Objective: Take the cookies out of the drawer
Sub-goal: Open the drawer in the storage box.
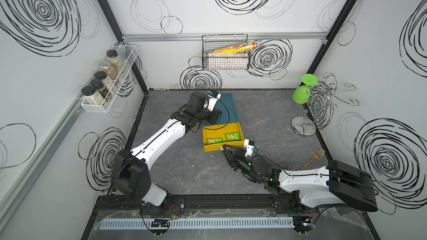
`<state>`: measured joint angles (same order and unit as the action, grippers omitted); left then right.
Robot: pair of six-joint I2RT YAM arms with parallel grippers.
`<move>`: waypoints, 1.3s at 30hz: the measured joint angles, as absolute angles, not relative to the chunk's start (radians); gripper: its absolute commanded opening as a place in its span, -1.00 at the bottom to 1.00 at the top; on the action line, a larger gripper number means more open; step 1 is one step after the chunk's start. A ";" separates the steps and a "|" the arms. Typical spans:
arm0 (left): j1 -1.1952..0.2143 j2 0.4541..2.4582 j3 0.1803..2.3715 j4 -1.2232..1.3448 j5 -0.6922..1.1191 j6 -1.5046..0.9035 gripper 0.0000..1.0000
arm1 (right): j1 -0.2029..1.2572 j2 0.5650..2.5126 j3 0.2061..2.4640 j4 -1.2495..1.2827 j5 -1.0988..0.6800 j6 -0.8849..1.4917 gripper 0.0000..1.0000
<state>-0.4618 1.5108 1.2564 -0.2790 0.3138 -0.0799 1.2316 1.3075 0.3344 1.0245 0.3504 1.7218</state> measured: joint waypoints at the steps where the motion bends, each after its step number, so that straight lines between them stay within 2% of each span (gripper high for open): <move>1: -0.462 1.511 1.256 -0.279 0.314 -0.080 -0.60 | 1.234 1.311 0.334 1.028 0.354 1.722 -0.28; 35: -0.463 1.521 1.256 -0.258 0.314 -0.091 -0.60 | 1.334 1.293 0.327 1.008 0.460 1.751 -0.27; 37: -0.463 1.522 1.256 -0.255 0.315 -0.091 -0.60 | 1.336 1.292 0.327 1.005 0.463 1.753 -0.21; 39: -0.463 1.522 1.256 -0.254 0.314 -0.093 -0.60 | 1.338 1.295 0.327 1.006 0.467 1.754 0.01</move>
<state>-0.4629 1.5223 1.2564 -0.2543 0.3141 -0.0929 1.3384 1.2953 0.3271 1.0058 0.4667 1.7538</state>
